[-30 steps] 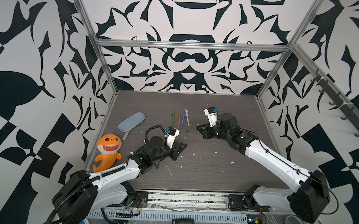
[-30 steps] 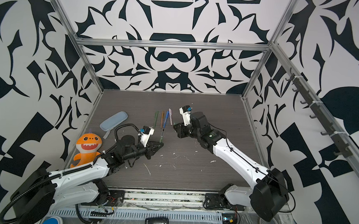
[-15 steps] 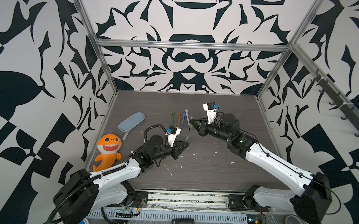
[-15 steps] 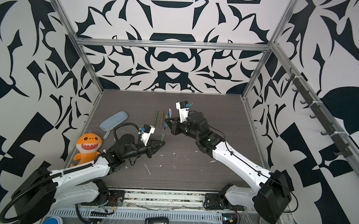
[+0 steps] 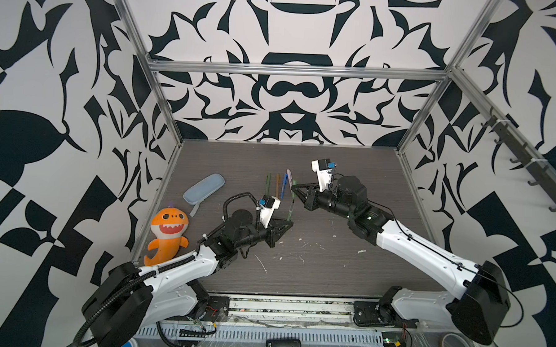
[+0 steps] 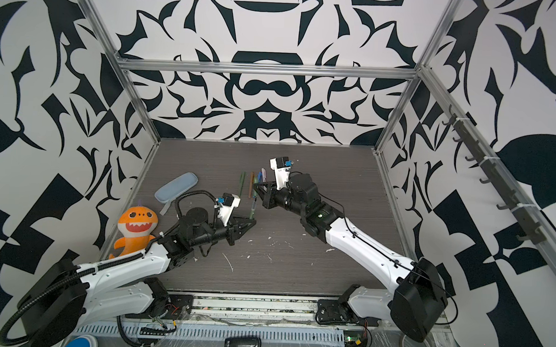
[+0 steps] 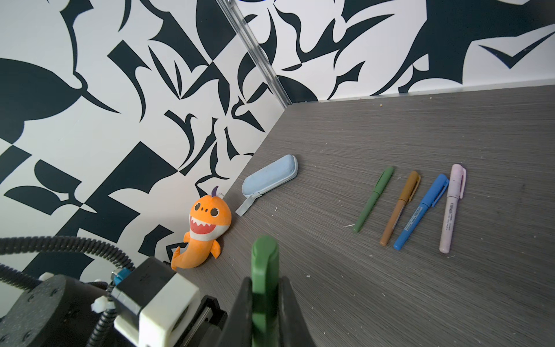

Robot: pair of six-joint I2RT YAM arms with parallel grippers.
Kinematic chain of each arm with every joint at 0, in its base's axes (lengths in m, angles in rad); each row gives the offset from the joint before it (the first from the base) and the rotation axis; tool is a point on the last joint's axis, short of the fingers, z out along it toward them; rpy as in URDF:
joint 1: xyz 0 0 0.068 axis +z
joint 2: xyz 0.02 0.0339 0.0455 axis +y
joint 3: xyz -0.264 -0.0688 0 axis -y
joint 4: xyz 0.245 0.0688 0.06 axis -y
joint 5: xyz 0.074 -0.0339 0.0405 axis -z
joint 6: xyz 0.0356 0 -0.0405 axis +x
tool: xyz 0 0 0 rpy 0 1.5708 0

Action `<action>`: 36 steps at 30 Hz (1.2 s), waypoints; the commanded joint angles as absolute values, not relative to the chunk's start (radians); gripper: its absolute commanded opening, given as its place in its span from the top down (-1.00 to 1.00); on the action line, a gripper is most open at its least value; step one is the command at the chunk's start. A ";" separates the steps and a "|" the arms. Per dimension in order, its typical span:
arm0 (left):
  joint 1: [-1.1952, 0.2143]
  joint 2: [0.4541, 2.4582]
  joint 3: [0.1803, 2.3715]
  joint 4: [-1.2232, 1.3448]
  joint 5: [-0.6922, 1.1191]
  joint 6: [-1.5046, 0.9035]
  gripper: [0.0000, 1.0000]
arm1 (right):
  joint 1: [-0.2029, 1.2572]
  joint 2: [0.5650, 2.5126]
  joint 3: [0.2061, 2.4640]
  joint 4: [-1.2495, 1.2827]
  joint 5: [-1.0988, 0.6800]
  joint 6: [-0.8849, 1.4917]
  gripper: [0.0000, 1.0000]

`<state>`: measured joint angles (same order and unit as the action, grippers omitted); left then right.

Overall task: Insert pens into pen caps
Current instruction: Put on the pen cap to the pen.

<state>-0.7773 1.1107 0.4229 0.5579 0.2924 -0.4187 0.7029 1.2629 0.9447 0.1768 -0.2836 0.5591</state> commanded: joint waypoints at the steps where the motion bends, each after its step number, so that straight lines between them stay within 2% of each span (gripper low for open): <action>1: -0.776 1.090 0.445 0.589 0.289 -0.416 0.99 | 0.709 1.232 0.930 0.206 -0.271 0.565 0.83; 10: -0.777 1.107 0.429 0.639 0.254 -0.450 0.99 | 0.717 1.201 0.888 0.186 -0.274 0.576 0.85; 18: -0.776 1.141 0.433 0.750 0.257 -0.500 0.99 | 0.722 1.212 0.826 0.295 -0.290 0.636 0.85; 30: -0.776 1.137 0.446 0.754 0.282 -0.492 0.99 | 0.724 1.218 0.801 0.346 -0.290 0.649 0.85; 36: -0.776 1.124 0.441 0.767 0.229 -0.502 1.00 | 0.727 1.228 0.786 0.352 -0.321 0.635 0.85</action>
<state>-0.7792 1.1442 0.4213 0.6704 0.2657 -0.4995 0.7200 1.2205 0.8051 0.3470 -0.2890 0.6415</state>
